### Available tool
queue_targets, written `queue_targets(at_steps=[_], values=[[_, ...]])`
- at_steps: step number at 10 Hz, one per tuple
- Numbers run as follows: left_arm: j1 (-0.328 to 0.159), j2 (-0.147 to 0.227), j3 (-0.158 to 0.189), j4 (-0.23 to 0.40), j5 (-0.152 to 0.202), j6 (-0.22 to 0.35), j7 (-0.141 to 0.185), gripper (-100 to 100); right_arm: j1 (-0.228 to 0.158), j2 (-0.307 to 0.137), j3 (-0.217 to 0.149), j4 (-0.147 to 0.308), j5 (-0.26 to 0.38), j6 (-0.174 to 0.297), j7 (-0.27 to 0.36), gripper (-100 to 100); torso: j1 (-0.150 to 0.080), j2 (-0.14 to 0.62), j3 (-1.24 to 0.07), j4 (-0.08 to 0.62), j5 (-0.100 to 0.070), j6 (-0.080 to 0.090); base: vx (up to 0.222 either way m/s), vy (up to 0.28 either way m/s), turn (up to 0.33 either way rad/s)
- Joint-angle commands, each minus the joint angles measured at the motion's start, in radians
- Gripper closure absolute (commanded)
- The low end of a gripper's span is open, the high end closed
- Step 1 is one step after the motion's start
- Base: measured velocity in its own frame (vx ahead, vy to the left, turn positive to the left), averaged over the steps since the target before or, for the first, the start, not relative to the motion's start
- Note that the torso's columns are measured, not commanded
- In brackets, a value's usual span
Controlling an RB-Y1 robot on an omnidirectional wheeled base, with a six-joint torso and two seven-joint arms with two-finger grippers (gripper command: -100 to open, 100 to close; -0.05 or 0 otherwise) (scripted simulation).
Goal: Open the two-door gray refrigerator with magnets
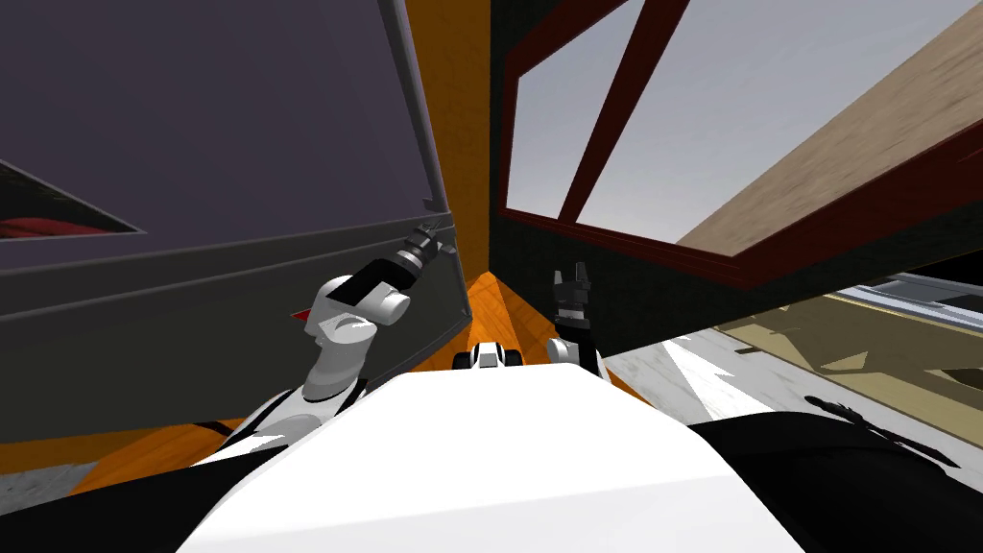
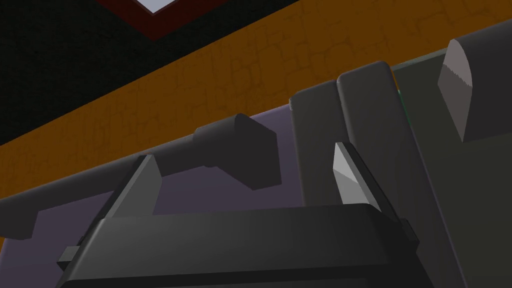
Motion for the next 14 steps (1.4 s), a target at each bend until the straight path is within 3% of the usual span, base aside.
queue_targets(at_steps=[1, 4, 6, 7, 10, 11, 14], values=[[-0.031, 0.039, 0.014, -0.005, 0.01, 0.07, 0.004, -100, 0.0, 0.0, 0.0, 0.0, 0.0, 0.0, 0.0, 0, 0.001, 0.0, 0.0, 0.0, 0.0, -0.001, 0.037, -0.009, -0.087], [-0.048, 0.066, 0.025, -0.008, 0.016, 0.119, 0.006, -100, 0.0, 0.0, 0.0, 0.0, 0.0, 0.0, 0.0, 0, 0.0, 0.0, 0.0, 0.0, 0.0, 0.0, 0.036, -0.01, -0.067], [-0.08, 0.12, 0.05, -0.014, 0.029, 0.186, 0.009, -100, 0.0, 0.0, 0.0, 0.0, 0.0, 0.0, 0.0, 0, 0.0, 0.001, 0.0, 0.0, 0.0, 0.0, 0.038, -0.009, -0.117], [-0.08, 0.12, 0.05, -0.014, 0.029, 0.2, 0.009, -100, 0.0, 0.0, 0.0, 0.0, 0.0, 0.0, 0.0, 0, 0.0, 0.0, 0.0, 0.0, 0.0, 0.0, 0.038, -0.004, -0.047], [-0.119, 0.192, 0.087, -0.022, 0.044, 0.298, 0.009, -100, 0.0, 0.0, 0.0, 0.0, 0.0, 0.0, 0.0, 0, 0.0, 0.0, 0.0, 0.0, 0.0, 0.0, 0.038, -0.003, -0.111], [-0.119, 0.192, 0.087, -0.022, 0.044, 0.309, 0.009, -100, 0.0, 0.0, 0.0, 0.0, 0.0, 0.0, 0.0, 0, 0.0, 0.0, 0.0, 0.0, 0.0, 0.0, 0.033, -0.004, -0.037], [-0.152, 0.254, 0.12, -0.03, 0.057, 0.398, 0.009, -100, 0.0, 0.0, 0.0, 0.0, 0.0, 0.0, 0.0, 0, 0.0, 0.0, 0.0, 0.0, 0.0, 0.0, 0.032, -0.005, -0.102]])
